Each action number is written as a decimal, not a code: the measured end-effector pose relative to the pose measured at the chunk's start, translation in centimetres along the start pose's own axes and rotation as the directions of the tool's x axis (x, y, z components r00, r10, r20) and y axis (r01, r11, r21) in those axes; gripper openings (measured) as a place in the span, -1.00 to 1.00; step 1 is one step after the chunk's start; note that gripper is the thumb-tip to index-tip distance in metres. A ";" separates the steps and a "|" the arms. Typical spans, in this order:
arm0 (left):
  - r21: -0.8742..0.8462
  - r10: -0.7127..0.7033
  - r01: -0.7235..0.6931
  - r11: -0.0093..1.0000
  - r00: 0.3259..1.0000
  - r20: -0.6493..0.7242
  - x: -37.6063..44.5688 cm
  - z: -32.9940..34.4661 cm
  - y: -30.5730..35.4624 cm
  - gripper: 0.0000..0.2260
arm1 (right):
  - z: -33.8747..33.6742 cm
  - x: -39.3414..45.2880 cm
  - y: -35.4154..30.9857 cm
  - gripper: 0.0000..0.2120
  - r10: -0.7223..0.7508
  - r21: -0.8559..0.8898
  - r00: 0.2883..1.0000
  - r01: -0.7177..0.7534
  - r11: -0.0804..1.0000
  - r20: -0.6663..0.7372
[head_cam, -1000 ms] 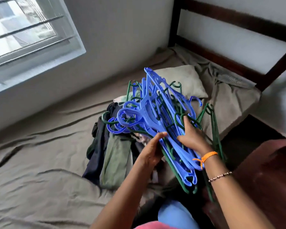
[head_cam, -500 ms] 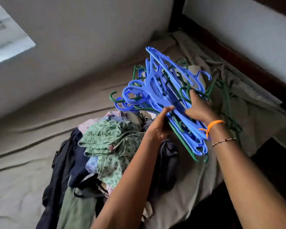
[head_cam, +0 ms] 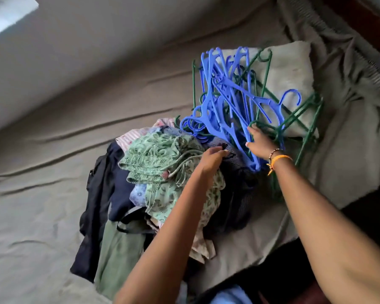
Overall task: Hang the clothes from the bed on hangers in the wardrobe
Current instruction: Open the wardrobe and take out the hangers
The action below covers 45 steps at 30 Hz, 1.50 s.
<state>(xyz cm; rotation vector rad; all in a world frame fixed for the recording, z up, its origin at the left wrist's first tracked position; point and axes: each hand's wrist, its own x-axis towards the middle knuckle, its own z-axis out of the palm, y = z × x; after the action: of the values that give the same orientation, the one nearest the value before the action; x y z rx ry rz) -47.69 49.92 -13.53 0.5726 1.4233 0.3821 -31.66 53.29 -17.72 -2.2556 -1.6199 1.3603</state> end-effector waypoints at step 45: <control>0.630 0.590 -0.625 0.461 0.746 0.308 -3.1 -0.6 -10.9 -0.76 | 7.6 -0.7 13.0 -0.36 0.549 0.557 0.763 -0.307 0.772 -0.341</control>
<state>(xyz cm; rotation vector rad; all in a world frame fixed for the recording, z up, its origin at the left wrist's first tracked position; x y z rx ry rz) -49.62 39.41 -17.42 1.7681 1.2422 0.3669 -27.14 43.64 -28.44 -2.4514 -0.5250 0.9609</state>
